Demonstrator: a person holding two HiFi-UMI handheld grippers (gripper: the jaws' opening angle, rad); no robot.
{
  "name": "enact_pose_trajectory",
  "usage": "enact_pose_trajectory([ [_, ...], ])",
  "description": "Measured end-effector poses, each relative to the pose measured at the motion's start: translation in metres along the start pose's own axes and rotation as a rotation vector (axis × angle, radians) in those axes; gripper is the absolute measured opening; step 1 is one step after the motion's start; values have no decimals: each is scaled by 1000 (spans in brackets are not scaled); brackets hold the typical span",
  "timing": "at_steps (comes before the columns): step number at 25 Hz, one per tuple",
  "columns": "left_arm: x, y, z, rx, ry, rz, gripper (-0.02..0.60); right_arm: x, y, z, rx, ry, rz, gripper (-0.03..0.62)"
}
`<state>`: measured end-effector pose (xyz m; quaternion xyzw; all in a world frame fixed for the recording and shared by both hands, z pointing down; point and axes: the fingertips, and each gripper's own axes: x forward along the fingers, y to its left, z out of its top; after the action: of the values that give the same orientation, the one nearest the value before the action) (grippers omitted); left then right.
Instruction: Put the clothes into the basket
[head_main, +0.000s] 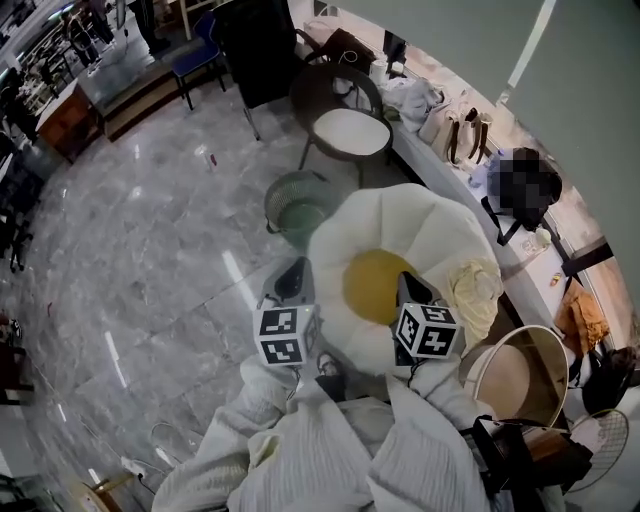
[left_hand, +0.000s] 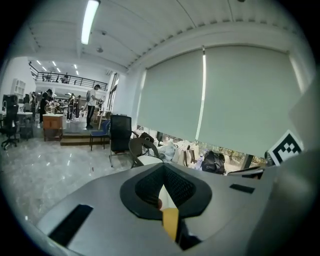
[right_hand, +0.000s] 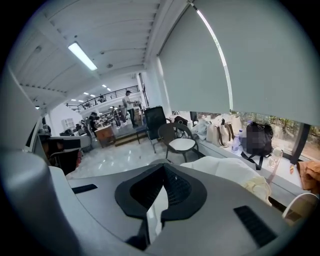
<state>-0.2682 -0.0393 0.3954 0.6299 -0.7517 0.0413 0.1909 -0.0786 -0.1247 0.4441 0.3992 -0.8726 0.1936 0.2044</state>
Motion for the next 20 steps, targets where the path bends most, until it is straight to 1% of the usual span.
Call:
enact_pose_trajectory([
  [4, 37, 9, -8, -33, 38, -65, 5, 5, -18, -1, 14, 25, -99, 23],
  [7, 63, 2, -20, -57, 82, -121, 5, -7, -39, -10, 30, 55, -185, 23],
  [9, 80, -8, -22, -66, 95, -158, 5, -18, -55, -13, 44, 59, -238, 23],
  [12, 104, -34, -17, -72, 85, -223, 5, -35, -82, -13, 73, 43, -313, 23],
  [15, 120, -68, -12, -68, 87, -274, 5, -54, -110, -11, 107, 21, -367, 23],
  [18, 130, -117, -11, -42, 97, -325, 5, -74, -151, -11, 147, -3, -414, 23],
  [20, 132, -146, -16, -15, 109, -347, 5, -83, -177, -19, 186, -2, -433, 23],
])
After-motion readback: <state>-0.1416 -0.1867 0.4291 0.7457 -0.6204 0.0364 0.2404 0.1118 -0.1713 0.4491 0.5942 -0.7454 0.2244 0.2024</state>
